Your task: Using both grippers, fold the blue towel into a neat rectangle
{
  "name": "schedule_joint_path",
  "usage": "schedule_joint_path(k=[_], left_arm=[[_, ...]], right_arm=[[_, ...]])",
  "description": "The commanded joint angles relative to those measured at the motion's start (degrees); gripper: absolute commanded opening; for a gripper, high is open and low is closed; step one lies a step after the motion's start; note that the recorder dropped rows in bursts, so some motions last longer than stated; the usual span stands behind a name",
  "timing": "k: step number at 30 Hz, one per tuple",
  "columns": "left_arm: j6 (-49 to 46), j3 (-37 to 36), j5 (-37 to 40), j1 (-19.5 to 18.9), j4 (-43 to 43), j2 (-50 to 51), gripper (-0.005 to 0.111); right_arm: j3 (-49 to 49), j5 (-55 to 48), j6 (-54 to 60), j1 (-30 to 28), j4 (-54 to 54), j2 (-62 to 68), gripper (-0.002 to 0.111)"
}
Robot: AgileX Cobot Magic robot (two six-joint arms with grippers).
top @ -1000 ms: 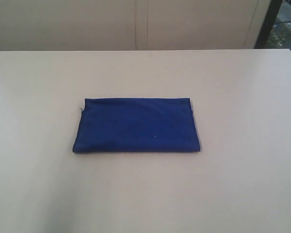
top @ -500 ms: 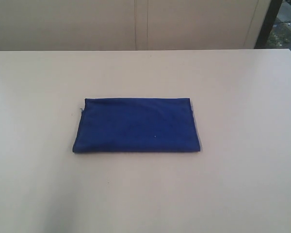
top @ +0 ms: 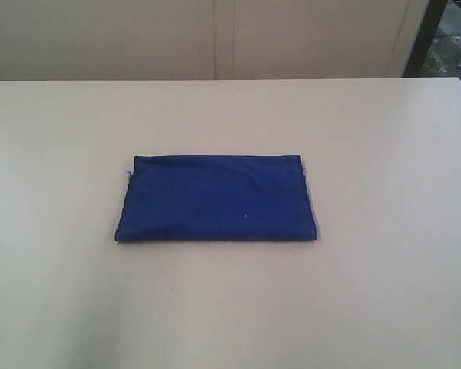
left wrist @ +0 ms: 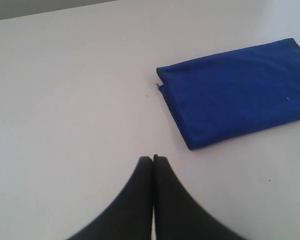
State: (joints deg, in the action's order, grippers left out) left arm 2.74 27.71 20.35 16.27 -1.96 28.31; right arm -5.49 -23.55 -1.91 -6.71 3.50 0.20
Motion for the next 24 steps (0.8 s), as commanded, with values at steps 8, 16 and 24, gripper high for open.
schedule_joint_path(k=[8, 16, 24], left_arm=[[0.0, -0.3, 0.3, -0.1, -0.6, -0.4, 0.000], [0.0, -0.3, 0.3, -0.1, -0.6, -0.4, 0.000], [0.0, -0.3, 0.3, -0.1, -0.6, -0.4, 0.000]], right_arm=[[5.5, 2.8, 0.3, -0.2, -0.4, -0.2, 0.000], [5.5, 3.5, 0.3, -0.2, -0.4, -0.2, 0.000], [5.5, 3.5, 0.3, -0.2, -0.5, -0.2, 0.000]])
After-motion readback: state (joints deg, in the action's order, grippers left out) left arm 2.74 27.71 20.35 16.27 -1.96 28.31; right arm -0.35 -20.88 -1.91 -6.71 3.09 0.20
